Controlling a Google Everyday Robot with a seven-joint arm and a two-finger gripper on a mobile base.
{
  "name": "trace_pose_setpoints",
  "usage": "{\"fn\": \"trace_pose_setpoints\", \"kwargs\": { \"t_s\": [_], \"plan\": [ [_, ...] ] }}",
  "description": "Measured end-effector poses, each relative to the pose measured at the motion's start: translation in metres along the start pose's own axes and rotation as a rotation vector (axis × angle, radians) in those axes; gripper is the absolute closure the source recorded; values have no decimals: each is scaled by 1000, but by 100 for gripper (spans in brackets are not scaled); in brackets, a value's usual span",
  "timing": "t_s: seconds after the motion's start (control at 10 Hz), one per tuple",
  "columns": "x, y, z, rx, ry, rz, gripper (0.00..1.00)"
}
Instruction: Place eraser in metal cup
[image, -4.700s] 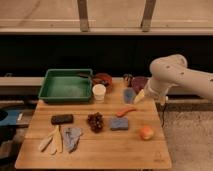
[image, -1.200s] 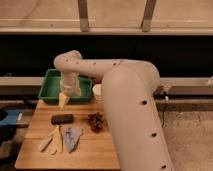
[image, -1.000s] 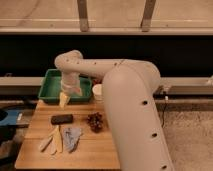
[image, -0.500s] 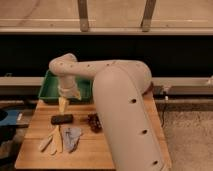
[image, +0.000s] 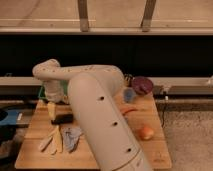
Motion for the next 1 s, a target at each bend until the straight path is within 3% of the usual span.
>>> {"fn": "trace_pose_setpoints", "kwargs": {
  "t_s": [0.2, 0.5, 0.8, 1.0],
  "plan": [
    [-13, 11, 15, -17, 34, -51, 20],
    [-12, 18, 17, -21, 46, -71, 20],
    [-3, 20, 12, -25, 30, -51, 20],
    [3, 20, 4, -6, -2, -41, 20]
  ]
}}
